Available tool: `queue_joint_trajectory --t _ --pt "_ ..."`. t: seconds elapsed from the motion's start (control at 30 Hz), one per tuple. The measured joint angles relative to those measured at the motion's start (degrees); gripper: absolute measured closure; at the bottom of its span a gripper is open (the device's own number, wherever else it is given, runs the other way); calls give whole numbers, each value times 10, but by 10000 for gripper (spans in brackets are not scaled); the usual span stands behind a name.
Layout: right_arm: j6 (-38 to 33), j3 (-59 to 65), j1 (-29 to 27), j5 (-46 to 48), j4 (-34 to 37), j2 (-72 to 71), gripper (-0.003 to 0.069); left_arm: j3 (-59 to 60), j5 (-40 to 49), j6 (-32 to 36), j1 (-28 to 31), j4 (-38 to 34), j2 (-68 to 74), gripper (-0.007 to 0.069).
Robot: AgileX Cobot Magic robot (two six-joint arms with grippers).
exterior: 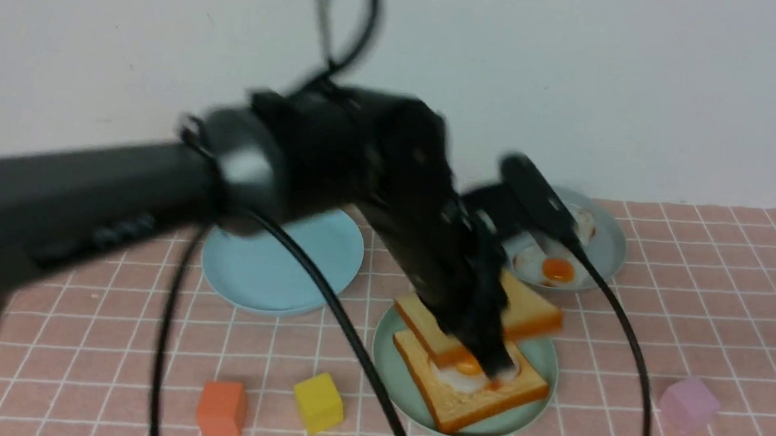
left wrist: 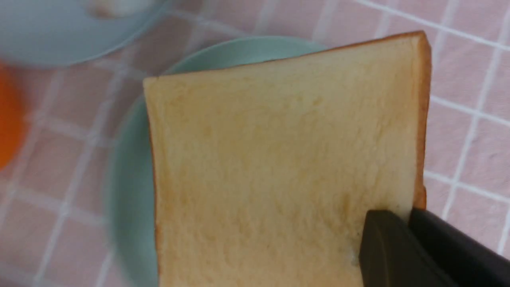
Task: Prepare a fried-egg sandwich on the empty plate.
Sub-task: Use the left arm to place a slice of bread on the fried egg in the middle
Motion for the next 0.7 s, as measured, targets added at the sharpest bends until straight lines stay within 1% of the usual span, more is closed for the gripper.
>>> queue_joint_trajectory --t 0.13,0.3,0.37,0.5,0.63,0.7 --pt "0 0 0 0 0 0 627 1 -19 -15 -19 29 22 571" --pt "0 0 0 0 0 0 627 1 -22 -53 -22 40 40 571" --pt "0 0 0 0 0 0 627 1 -23 -90 -22 67 44 571" --pt "0 0 0 0 -1 0 627 1 -23 -125 -22 95 51 571" --pt "0 0 0 0 -9 0 627 1 -23 -128 -22 99 57 571" --pt "0 0 0 0 -10 0 627 1 -23 -119 -22 98 59 571"
